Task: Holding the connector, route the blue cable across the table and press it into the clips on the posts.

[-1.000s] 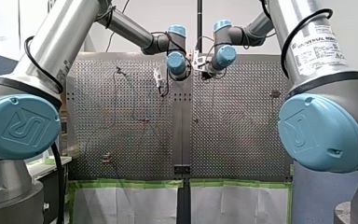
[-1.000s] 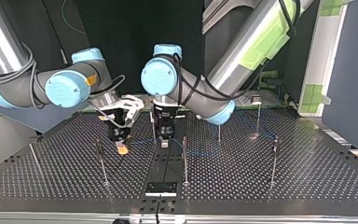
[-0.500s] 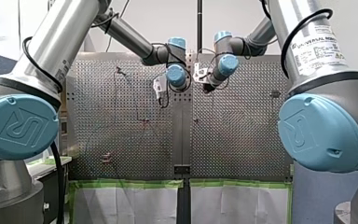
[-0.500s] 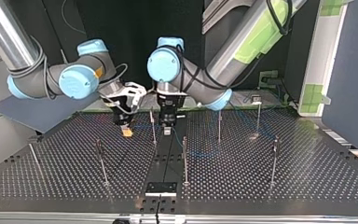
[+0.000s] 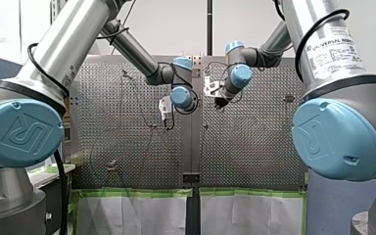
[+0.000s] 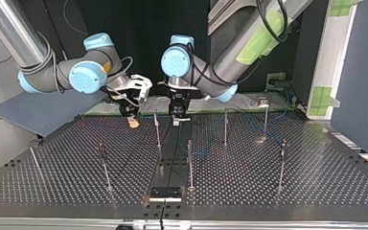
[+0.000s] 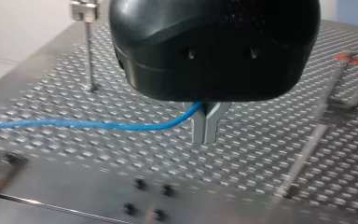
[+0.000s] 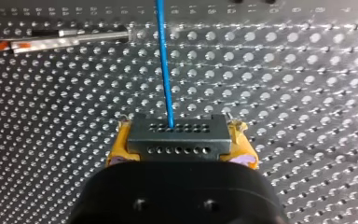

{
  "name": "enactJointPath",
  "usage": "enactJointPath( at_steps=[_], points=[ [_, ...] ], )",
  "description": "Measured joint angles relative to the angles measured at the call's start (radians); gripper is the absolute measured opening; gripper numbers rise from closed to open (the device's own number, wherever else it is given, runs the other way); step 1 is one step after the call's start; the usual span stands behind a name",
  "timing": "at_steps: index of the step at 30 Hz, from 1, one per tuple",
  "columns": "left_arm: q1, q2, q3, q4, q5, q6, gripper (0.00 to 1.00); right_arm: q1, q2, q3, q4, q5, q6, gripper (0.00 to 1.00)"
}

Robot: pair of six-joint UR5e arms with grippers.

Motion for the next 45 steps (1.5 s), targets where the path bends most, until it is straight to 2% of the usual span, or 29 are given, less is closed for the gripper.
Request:
enactJointPath(
  at_steps=[9, 15, 18, 26, 34, 38, 45],
  points=[
    [-0.009, -0.049, -0.08, 0.08, 0.011, -0.002, 0.0, 0.001, 0.001, 0.038, -0.028, 0.001, -0.002, 0.0],
    [-0.016, -0.051, -0.134, 0.134, 0.056, -0.008, 0.0, 0.003, 0.001, 0.08, -0.039, 0.0, -0.035, 0.0],
    [-0.016, -0.052, -0.16, 0.159, 0.08, -0.015, 0.0, 0.0, 0.001, 0.103, -0.055, -0.001, -0.041, 0.0],
    [-0.01, -0.053, -0.222, 0.216, 0.131, -0.036, 0.0, -0.008, 0.003, 0.153, -0.107, -0.001, -0.034, 0.0],
    [-0.006, -0.054, -0.28, 0.224, 0.169, -0.058, 0.0, -0.021, 0.014, 0.167, -0.165, -0.004, -0.011, 0.0],
    [-0.001, -0.06, -0.265, 0.212, 0.194, -0.081, 0.0, -0.026, 0.036, 0.167, -0.184, -0.009, -0.012, 0.0],
    [0.003, -0.108, -0.21, 0.17, 0.244, -0.116, 0.0, -0.032, 0.058, 0.167, -0.204, -0.029, -0.008, 0.0]
  ],
)
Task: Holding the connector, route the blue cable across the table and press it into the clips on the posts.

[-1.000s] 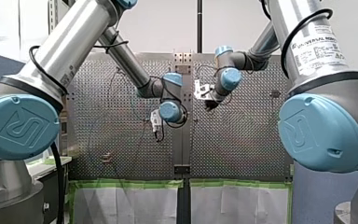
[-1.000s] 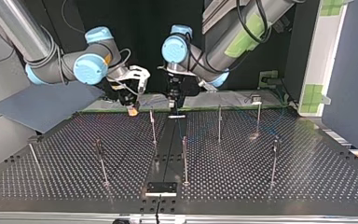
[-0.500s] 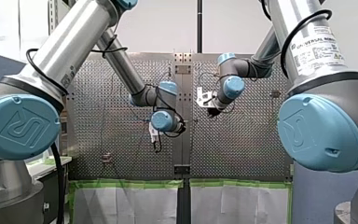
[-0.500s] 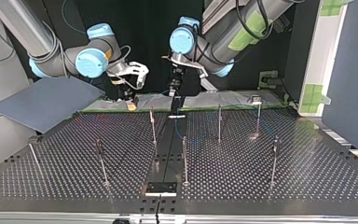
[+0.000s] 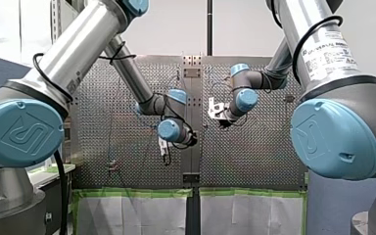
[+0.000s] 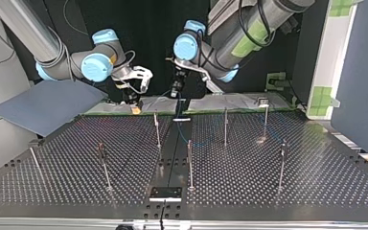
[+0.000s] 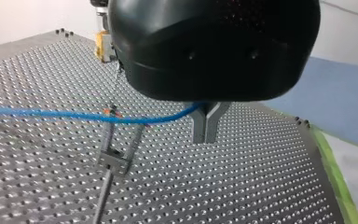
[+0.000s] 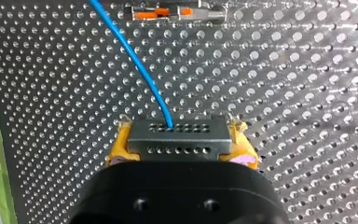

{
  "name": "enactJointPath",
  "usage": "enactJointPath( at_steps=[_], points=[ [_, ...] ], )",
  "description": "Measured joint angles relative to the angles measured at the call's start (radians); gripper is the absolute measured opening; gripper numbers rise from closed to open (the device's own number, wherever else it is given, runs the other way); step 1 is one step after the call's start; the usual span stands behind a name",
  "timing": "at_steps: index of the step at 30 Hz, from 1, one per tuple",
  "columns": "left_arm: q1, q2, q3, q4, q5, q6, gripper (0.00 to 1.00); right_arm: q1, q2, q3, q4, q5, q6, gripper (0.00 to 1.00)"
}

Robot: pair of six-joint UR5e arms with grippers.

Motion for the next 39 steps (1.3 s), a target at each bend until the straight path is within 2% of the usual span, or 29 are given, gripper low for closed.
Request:
enactJointPath(
  at_steps=[6, 15, 22, 27, 34, 39],
  points=[
    [0.011, -0.025, 0.054, -0.039, 0.012, -0.021, 0.0, -0.009, 0.003, 0.0, -0.014, -0.005, 0.006, 0.0],
    [0.046, -0.027, 0.137, -0.05, 0.011, -0.042, 0.0, -0.021, 0.007, 0.0, -0.018, -0.011, 0.008, 0.0],
    [0.058, -0.029, 0.196, -0.053, 0.023, -0.056, 0.0, -0.033, 0.009, 0.001, -0.018, -0.028, 0.01, 0.0],
    [0.058, -0.054, 0.235, -0.069, 0.03, -0.054, 0.0, -0.043, 0.01, 0.001, -0.018, -0.043, 0.016, 0.0],
    [0.05, -0.071, 0.239, -0.072, 0.017, -0.044, 0.0, -0.049, 0.013, 0.001, -0.018, -0.068, 0.018, 0.0],
    [0.049, -0.071, 0.239, -0.061, 0.012, -0.041, 0.0, -0.052, 0.029, 0.0, -0.02, -0.074, 0.018, 0.0]
  ],
)
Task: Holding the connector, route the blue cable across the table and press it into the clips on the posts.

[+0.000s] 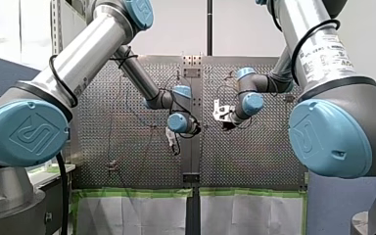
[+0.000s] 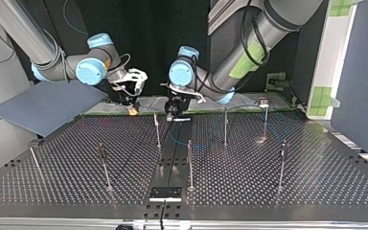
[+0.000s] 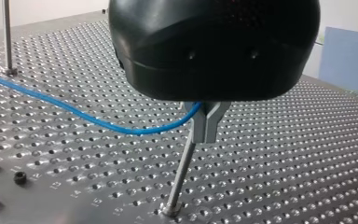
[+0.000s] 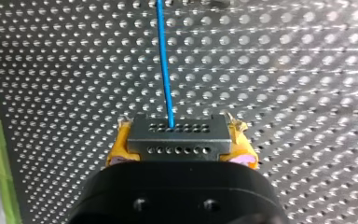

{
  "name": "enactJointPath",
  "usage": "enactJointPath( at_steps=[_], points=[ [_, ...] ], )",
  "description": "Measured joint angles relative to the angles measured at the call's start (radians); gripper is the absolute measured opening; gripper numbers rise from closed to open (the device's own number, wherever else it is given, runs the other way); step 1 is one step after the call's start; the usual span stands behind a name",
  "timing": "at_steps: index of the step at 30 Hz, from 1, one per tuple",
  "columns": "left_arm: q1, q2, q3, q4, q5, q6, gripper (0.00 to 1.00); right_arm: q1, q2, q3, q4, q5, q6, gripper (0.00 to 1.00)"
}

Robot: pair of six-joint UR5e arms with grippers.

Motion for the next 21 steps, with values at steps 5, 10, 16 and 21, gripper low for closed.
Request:
enactJointPath(
  at_steps=[5, 10, 16, 21],
  points=[
    [0.006, -0.001, 0.0, 0.017, 0.007, -0.001, 0.0, -0.007, 0.018, -0.001, -0.008, -0.004, -0.001, 0.0],
    [0.017, -0.002, 0.001, 0.024, 0.019, -0.002, 0.0, -0.023, 0.021, -0.008, -0.013, -0.022, 0.005, 0.0],
    [0.03, -0.025, 0.021, 0.014, 0.033, 0.003, 0.0, -0.044, 0.023, -0.011, -0.032, -0.07, 0.034, 0.0],
    [0.042, -0.064, 0.061, -0.007, 0.036, 0.01, 0.0, -0.059, 0.025, -0.011, -0.052, -0.094, 0.053, 0.0]
  ],
)
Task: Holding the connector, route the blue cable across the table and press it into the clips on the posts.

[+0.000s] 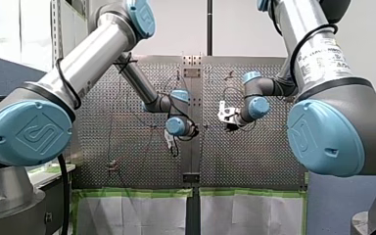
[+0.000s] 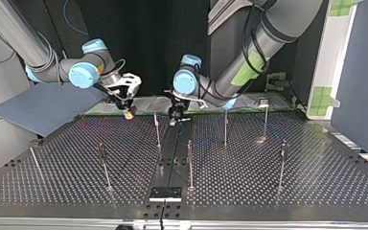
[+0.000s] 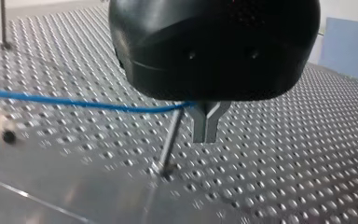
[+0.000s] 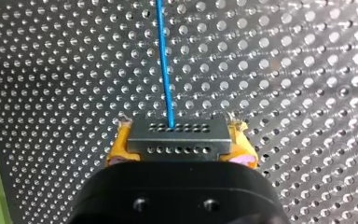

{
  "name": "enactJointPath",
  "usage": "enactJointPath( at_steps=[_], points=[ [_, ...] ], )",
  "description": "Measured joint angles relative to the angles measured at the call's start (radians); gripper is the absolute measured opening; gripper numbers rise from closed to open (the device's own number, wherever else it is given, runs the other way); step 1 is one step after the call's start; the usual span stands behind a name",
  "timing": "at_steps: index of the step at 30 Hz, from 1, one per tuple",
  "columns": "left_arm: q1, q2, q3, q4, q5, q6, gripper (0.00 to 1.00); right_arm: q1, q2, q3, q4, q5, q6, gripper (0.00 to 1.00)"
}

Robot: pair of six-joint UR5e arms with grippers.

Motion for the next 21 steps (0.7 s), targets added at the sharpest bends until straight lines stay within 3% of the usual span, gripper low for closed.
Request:
enactJointPath(
  at_steps=[13, 14, 17, 18, 21],
  points=[
    [0.012, -0.012, 0.076, -0.044, -0.002, 0.024, 0.0, -0.041, 0.015, -0.041, -0.009, -0.014, 0.021, 0.0],
    [0.012, -0.012, 0.078, -0.048, -0.003, 0.027, 0.06, -0.043, 0.018, -0.045, -0.009, -0.015, 0.021, 0.0],
    [0.012, -0.012, 0.081, -0.062, -0.015, 0.037, 0.09, -0.049, 0.028, -0.056, -0.009, -0.015, 0.021, 0.0],
    [0.012, -0.012, 0.081, -0.066, -0.022, 0.04, 0.18, -0.051, 0.03, -0.06, -0.009, -0.015, 0.021, 0.0],
    [0.006, -0.012, 0.081, -0.082, -0.044, 0.051, 0.18, -0.055, 0.034, -0.069, -0.011, -0.015, 0.017, 0.0]
  ],
)
